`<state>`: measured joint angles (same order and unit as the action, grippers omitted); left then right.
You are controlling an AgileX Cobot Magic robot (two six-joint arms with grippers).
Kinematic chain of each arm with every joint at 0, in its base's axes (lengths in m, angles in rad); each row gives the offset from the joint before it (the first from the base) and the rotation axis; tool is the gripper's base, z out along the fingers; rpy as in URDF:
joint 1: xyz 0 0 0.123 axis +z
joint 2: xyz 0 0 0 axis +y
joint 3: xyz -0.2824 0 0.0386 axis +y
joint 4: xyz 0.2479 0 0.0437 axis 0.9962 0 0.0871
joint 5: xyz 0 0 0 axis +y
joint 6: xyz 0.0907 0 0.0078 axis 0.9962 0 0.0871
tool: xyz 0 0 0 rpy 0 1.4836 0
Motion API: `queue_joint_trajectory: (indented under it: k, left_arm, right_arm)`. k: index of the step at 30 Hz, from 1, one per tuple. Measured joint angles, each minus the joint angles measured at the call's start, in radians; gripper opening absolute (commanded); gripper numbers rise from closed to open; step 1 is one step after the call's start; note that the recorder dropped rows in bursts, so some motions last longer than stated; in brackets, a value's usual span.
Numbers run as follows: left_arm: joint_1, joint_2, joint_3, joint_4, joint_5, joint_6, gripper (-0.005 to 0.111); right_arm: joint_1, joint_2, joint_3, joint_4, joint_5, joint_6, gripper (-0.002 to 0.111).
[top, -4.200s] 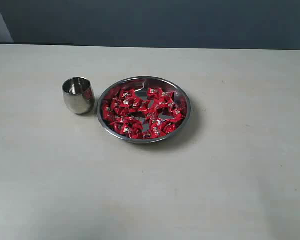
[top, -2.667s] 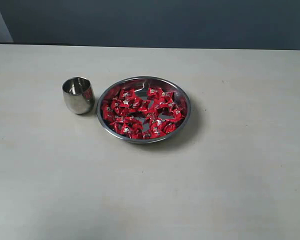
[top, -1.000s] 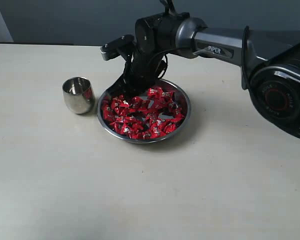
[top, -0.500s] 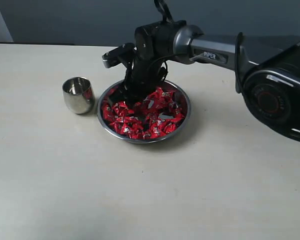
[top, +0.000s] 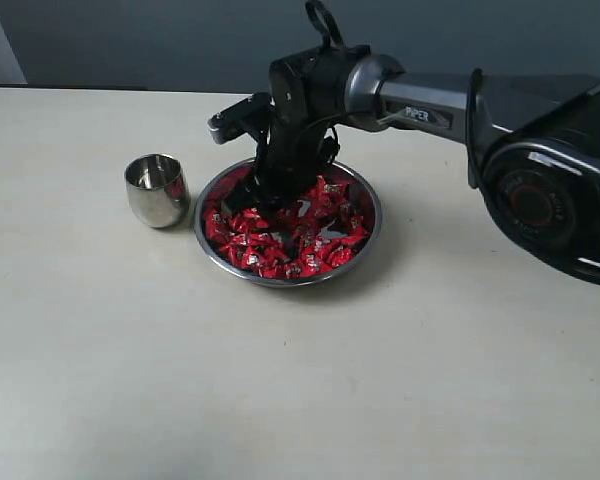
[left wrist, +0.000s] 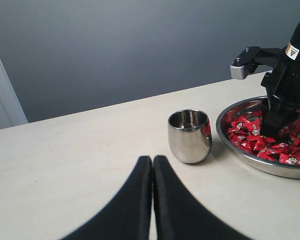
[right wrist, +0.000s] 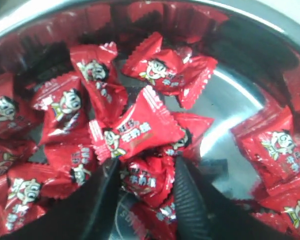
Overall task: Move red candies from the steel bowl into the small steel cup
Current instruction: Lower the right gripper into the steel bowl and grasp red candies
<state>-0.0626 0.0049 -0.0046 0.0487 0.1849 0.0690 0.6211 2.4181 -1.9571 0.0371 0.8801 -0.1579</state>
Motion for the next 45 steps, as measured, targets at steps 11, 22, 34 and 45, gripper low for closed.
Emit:
queue_joint_trajectory:
  k: [11, 22, 34, 45]
  left_arm:
    - [0.0, 0.0, 0.0, 0.0, 0.0, 0.0, 0.002]
    - [0.0, 0.0, 0.0, 0.0, 0.0, 0.0, 0.002]
    - [0.0, 0.0, 0.0, 0.0, 0.0, 0.0, 0.002]
    - [0.0, 0.0, 0.0, 0.0, 0.0, 0.0, 0.002]
  right_arm:
    - [0.0, -0.027, 0.0, -0.004, 0.001, 0.0, -0.001]
    - [0.0, -0.111, 0.0, 0.026, 0.02, -0.002, 0.01]
    - [0.0, -0.035, 0.0, 0.069, -0.088, 0.008, 0.042]
    - [0.0, 0.009, 0.0, 0.07, -0.125, 0.025, 0.038]
